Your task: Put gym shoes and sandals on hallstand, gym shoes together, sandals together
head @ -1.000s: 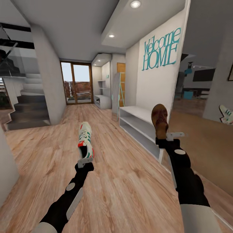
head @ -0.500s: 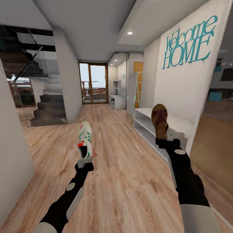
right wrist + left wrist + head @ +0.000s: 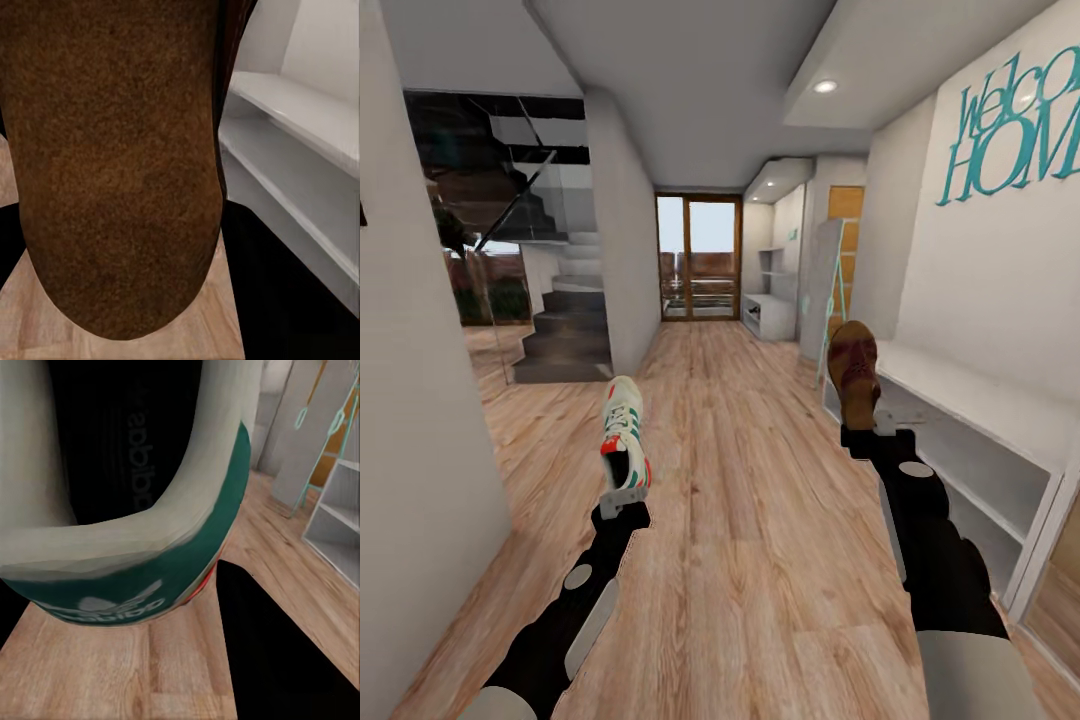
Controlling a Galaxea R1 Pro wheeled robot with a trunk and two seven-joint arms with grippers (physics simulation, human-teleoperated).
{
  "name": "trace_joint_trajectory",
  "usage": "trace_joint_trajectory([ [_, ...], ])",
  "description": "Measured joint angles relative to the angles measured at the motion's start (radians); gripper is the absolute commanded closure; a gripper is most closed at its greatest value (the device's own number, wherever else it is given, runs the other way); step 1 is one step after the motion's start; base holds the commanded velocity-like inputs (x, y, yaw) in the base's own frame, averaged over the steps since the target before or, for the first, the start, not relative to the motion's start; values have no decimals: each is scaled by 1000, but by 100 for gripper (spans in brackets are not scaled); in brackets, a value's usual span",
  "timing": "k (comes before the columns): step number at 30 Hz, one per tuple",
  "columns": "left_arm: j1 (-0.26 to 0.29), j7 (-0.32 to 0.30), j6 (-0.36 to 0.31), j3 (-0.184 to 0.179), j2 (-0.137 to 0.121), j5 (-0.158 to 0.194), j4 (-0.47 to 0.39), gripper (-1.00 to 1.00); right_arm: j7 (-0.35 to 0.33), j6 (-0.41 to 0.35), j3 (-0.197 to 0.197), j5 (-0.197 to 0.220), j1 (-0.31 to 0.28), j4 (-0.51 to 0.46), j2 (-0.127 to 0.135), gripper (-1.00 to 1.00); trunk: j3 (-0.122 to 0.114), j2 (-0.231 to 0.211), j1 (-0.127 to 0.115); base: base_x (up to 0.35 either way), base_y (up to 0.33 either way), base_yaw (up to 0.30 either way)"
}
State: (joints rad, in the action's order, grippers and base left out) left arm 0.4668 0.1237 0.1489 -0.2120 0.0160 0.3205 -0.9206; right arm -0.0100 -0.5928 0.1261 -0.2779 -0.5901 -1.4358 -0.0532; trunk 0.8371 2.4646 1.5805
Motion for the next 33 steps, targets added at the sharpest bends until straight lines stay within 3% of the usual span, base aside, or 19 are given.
trace_joint_trajectory([
  [6,0,0,-9,6,-10,0,0,100,0,0,-1,0,0,0,0,100,0,0,0,341,0,179],
  [14,0,0,-71,4,-20,0,-39,100,0,0,-1,0,0,0,0,100,0,0,0,341,0,11],
  [22,0,-1,-82,4,-20,-2,-44,100,0,0,0,0,0,0,0,100,0,0,0,342,0,0],
  [26,0,-11,-99,1,-21,-5,-98,100,0,0,0,0,0,0,0,100,0,0,0,343,0,0],
  [28,1,-62,-158,-11,-21,-23,-178,100,0,0,0,0,0,0,0,100,0,0,0,344,0,0],
  [33,1,-154,-190,-31,-22,-110,-214,100,-1,0,0,0,0,1,0,100,0,0,0,345,0,0],
])
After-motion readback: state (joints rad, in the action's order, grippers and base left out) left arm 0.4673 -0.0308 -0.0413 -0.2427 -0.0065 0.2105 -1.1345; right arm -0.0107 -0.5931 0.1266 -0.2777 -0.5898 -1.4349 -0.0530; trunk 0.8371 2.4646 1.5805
